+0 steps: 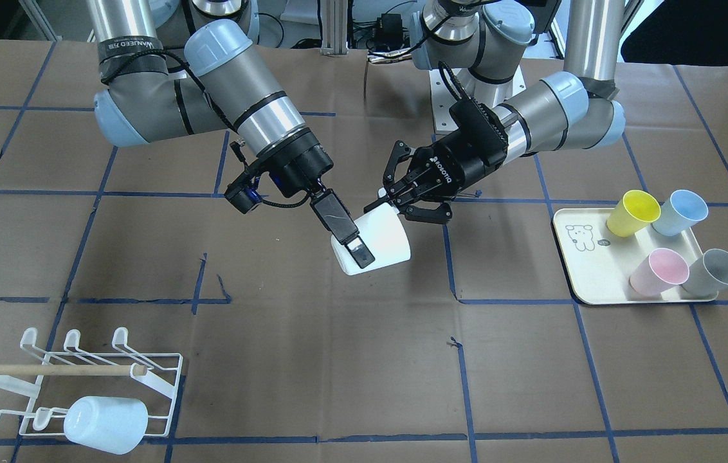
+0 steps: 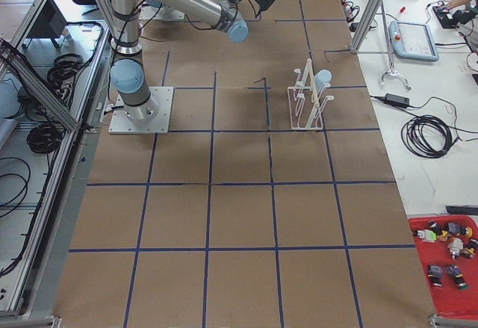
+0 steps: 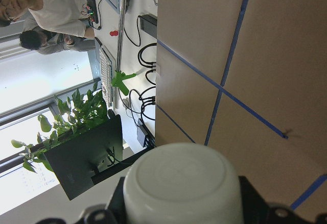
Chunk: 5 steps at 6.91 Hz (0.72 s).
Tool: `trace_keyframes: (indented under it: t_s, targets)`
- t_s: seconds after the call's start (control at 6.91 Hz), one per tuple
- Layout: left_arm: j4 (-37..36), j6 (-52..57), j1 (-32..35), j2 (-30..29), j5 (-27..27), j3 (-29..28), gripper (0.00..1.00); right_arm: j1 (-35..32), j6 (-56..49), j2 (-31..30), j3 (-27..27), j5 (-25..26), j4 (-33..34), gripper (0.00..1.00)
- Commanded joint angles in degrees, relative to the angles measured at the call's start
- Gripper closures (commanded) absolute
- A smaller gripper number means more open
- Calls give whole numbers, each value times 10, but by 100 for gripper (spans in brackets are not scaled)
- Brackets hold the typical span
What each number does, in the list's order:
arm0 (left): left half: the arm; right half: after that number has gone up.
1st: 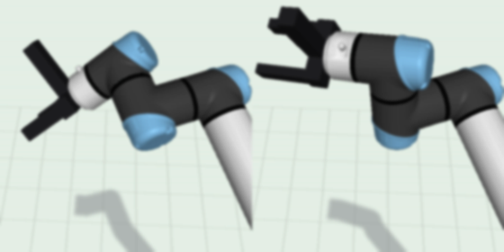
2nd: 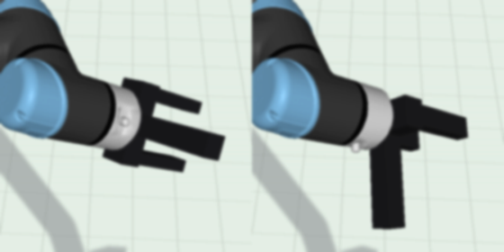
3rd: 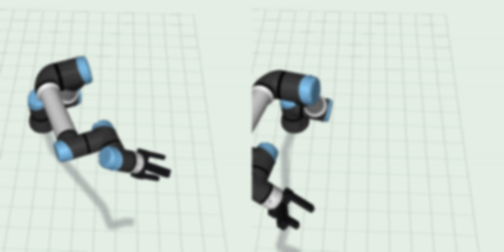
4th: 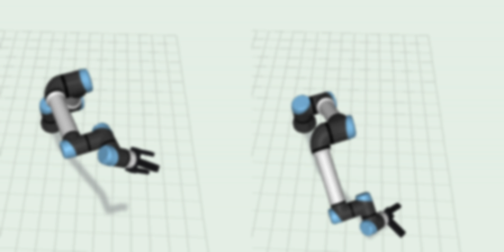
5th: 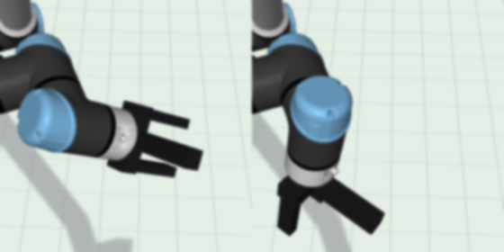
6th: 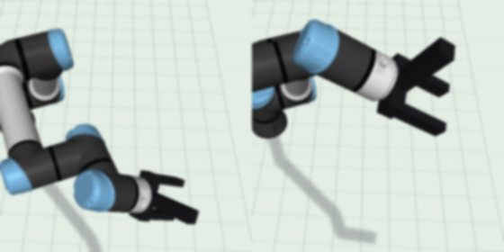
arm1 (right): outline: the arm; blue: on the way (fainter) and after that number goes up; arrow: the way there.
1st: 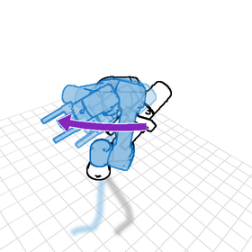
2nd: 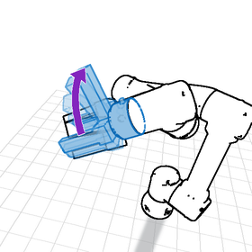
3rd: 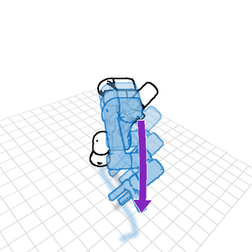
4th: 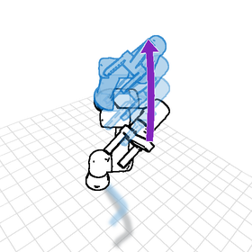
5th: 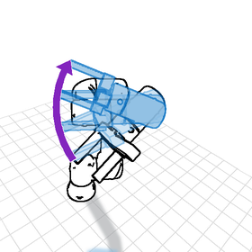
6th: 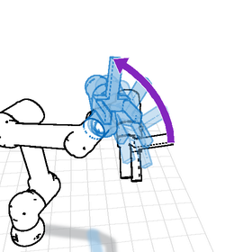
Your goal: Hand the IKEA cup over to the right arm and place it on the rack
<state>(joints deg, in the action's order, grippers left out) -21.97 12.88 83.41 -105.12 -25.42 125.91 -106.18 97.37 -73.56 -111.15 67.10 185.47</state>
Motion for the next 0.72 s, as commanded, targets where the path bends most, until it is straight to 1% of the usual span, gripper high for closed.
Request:
trace_keyframes:
  t_s: [0.0,0.14,0.43,0.58]
  targets:
    - [-1,-4,0,1,-4,-1,76,0,-2,-1,0,-1,2,67]
    - [-2,-5,0,1,-7,-2,56,0,-2,-1,1,-1,2,70]
    - [-1,-24,-4,1,-7,-3,10,0,-2,0,5,-1,1,73]
    - [-3,-44,-6,2,-7,-5,2,0,-3,3,8,0,2,76]
